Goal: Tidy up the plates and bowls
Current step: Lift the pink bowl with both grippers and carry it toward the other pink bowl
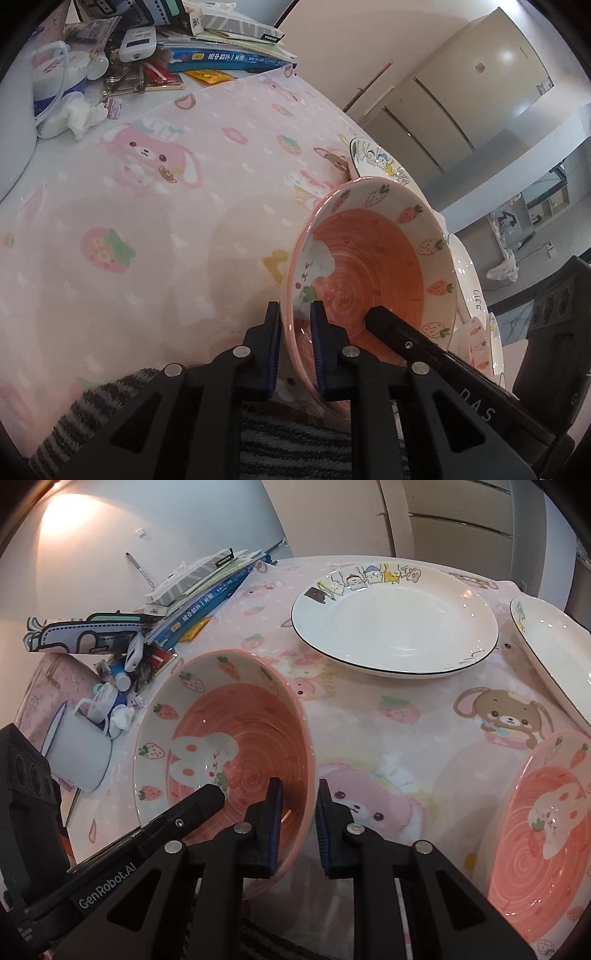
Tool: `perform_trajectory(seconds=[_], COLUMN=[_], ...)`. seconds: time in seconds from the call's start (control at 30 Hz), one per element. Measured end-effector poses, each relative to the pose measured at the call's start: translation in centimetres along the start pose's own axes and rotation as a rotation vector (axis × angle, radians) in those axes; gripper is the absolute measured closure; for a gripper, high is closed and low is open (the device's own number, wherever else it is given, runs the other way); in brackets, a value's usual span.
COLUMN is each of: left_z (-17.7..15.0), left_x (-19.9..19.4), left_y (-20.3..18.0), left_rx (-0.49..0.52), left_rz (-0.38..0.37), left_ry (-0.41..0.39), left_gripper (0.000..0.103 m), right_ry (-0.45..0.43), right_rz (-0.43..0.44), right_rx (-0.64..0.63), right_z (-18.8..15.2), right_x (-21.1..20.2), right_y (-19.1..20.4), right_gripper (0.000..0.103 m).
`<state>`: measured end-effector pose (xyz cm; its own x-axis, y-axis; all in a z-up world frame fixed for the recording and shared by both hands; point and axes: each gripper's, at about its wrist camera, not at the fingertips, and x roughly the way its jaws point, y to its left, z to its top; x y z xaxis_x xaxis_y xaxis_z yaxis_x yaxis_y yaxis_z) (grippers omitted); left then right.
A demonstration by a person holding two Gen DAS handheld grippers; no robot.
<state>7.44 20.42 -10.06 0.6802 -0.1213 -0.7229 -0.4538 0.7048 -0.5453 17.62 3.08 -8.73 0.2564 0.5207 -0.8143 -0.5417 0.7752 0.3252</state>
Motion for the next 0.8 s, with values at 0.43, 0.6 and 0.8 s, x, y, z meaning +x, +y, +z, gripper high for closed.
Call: perform_trajectory(seconds=[0.43,0.6,0.8], left_z=[-1.2,-1.4,-1.9], left_x=[-5.0,-6.2,-8.2], left_y=[-2.2,-2.0,-3.6], left_rx=[0.125,0.129,0.191], left_rz=[-0.093,-0.126,-0.166], left_ry=[-0.247,-0.294,-0.338], left_gripper=[0.086,0.086,0.086], right_ry=[-0.259,-0.271,-0.293], right_rz=[0.042,0.078,0.088], right_rx=[-0.109,-0.094,-0.094], right_z=[-0.2,-0.1,-0.4], right_x=[-6.2,-6.7,-9.1], right_y=[2.2,2.0,1.7], right_gripper=[0.09,0.091,0.092])
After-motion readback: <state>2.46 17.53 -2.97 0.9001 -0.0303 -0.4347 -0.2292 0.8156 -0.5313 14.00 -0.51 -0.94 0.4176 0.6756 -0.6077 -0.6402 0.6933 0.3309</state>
